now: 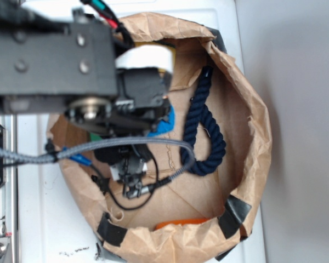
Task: Grab the blue sponge.
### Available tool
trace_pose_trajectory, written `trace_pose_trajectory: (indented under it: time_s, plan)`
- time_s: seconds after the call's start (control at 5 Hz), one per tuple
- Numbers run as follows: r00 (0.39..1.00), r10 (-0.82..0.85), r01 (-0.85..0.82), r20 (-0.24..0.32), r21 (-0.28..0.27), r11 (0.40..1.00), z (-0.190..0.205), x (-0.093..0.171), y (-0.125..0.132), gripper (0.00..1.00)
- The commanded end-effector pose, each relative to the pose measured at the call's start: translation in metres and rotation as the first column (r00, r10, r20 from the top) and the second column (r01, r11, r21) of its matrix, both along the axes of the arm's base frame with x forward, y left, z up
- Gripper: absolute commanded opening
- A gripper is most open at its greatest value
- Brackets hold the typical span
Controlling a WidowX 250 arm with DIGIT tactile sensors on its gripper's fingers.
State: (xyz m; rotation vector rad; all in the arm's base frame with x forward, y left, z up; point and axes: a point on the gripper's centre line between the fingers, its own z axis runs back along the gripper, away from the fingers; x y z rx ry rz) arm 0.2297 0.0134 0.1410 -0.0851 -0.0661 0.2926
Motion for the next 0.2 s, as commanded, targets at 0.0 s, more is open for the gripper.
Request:
trace_pose_trajectory:
  time_s: [0.0]
  plan:
    - [0.998,-0.052,0.046,0.047,0.132,0.990,0.0356,-0.0040,0.0043,0.74]
